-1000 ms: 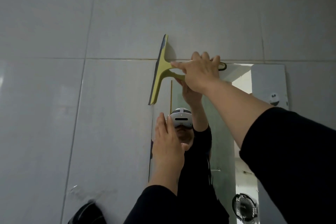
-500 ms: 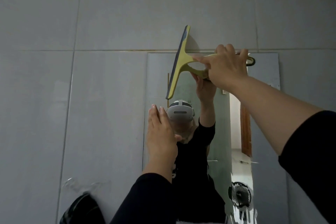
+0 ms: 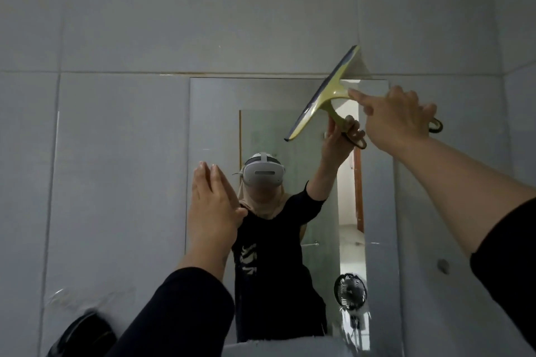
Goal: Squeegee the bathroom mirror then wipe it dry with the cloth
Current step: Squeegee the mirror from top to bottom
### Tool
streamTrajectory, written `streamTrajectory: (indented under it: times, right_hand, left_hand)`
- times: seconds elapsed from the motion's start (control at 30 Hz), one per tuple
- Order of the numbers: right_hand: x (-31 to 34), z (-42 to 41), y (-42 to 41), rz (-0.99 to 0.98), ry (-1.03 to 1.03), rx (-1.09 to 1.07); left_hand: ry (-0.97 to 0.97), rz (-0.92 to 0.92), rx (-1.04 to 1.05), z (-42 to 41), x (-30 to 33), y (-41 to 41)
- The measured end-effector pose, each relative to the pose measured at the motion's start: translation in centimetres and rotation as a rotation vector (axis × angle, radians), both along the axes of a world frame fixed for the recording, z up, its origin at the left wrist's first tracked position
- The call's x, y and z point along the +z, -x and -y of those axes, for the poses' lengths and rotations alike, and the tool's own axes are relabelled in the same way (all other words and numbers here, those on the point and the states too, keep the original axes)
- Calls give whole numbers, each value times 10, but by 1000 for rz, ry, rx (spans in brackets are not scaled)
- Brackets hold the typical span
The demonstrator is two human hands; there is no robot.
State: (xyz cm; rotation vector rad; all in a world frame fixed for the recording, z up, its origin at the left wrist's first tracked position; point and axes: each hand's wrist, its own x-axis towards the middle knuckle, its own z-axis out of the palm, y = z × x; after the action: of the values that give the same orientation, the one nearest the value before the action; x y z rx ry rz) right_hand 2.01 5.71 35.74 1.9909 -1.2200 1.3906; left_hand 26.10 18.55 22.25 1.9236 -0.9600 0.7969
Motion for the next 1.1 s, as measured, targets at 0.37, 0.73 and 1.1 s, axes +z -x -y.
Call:
streamTrajectory:
  times: [0.37, 0.73, 1.1]
  right_hand:
    - [-41, 0, 5, 255, -269, 266]
    - [-86, -44, -58, 581, -413, 528]
    - [-113, -116, -149, 328, -296, 620]
  left_hand:
    - [25, -23, 0, 4, -2, -1]
    - [13, 18, -49, 3, -1, -8]
    - [29, 100, 97, -43, -14, -35]
